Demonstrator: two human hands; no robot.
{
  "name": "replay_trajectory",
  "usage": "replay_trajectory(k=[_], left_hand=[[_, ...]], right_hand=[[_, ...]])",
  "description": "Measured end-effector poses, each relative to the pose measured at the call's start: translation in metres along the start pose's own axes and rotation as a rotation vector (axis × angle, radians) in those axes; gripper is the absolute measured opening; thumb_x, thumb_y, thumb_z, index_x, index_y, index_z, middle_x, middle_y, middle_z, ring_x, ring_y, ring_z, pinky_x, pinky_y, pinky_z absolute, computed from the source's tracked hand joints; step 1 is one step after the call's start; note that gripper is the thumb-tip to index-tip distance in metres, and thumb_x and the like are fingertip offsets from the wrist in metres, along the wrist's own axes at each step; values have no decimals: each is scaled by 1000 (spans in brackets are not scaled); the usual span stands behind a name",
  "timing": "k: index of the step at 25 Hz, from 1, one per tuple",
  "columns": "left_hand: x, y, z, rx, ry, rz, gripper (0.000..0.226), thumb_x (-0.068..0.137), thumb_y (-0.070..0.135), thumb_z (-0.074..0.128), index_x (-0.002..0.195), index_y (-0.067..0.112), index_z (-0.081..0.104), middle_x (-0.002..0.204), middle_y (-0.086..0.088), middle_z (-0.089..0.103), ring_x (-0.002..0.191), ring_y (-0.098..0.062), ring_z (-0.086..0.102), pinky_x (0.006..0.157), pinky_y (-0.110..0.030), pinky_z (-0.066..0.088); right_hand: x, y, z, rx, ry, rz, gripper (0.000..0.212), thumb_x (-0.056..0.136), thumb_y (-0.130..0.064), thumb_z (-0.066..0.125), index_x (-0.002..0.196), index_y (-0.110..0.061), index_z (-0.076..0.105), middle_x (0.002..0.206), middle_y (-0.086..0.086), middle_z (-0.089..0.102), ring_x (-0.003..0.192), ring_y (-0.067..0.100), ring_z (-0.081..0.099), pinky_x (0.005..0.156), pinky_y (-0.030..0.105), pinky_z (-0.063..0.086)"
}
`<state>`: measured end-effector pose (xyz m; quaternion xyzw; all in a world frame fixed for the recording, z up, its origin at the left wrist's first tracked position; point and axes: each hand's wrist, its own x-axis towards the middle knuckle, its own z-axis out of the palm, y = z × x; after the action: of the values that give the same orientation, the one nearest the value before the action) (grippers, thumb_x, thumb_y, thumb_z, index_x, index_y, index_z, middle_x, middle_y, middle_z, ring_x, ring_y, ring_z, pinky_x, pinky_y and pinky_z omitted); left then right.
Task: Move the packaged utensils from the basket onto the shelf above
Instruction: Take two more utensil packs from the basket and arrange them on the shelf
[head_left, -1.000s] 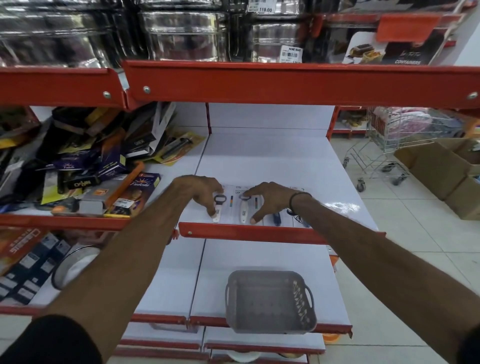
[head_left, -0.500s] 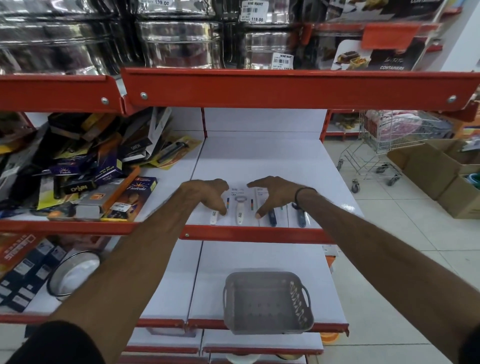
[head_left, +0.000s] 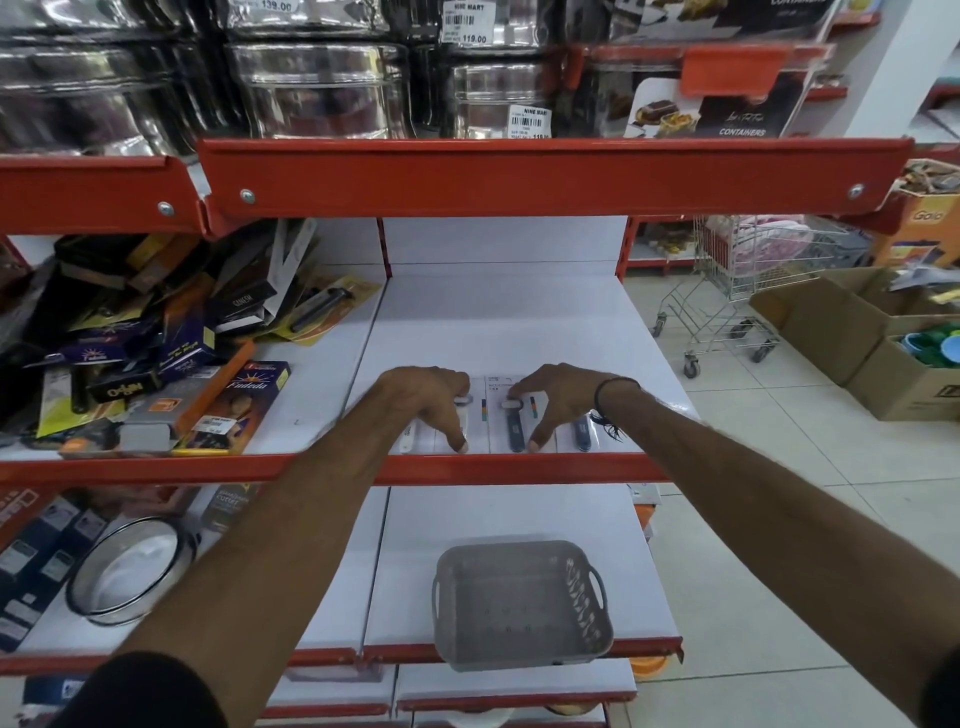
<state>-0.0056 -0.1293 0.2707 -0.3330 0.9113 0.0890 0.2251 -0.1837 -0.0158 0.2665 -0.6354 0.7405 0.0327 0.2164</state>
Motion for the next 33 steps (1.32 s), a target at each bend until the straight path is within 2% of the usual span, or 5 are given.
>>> replay_trajectory(k=[13,19,25,29,33], left_hand=[[0,9,2,12,20,-19,98,67,47,83,145,16,32,149,-5,43,128,-27,48,104,-43,46],[2,9,0,0,-26,-40,99,71,56,77,147,15,29,153,-6,38,132,-29,46,106,-45,45],[7,27,-6,-137,141,61,90,79,49,73,149,14,28,157,-8,33,138,-28,40,114,-43,38],[13,40,1,-89,46,77,94,74,52,75,150,17,31,157,-5,37,137,-28,41,114,-45,37],[13,40,2,-76,21,74,88,74,44,78,146,20,35,151,-3,42,130,-26,47,109,-45,42]], right_hand=[[-2,-5,4,-21,12,7,91,68,-45,86,146,-27,42,155,0,36,141,25,34,116,43,30],[-6,-5,3,-34,-10,4,92,71,-42,84,149,-26,38,157,2,33,143,26,32,117,41,28],[-17,21,-13,-3,66,81,101,65,-47,87,149,-27,35,158,2,33,144,27,31,119,44,25],[-33,46,-13,-83,-15,129,95,69,-41,86,148,-15,38,155,6,38,140,27,38,115,40,30],[-33,54,-5,-60,-39,117,96,70,-38,86,150,-19,36,158,3,34,143,24,34,116,38,27]])
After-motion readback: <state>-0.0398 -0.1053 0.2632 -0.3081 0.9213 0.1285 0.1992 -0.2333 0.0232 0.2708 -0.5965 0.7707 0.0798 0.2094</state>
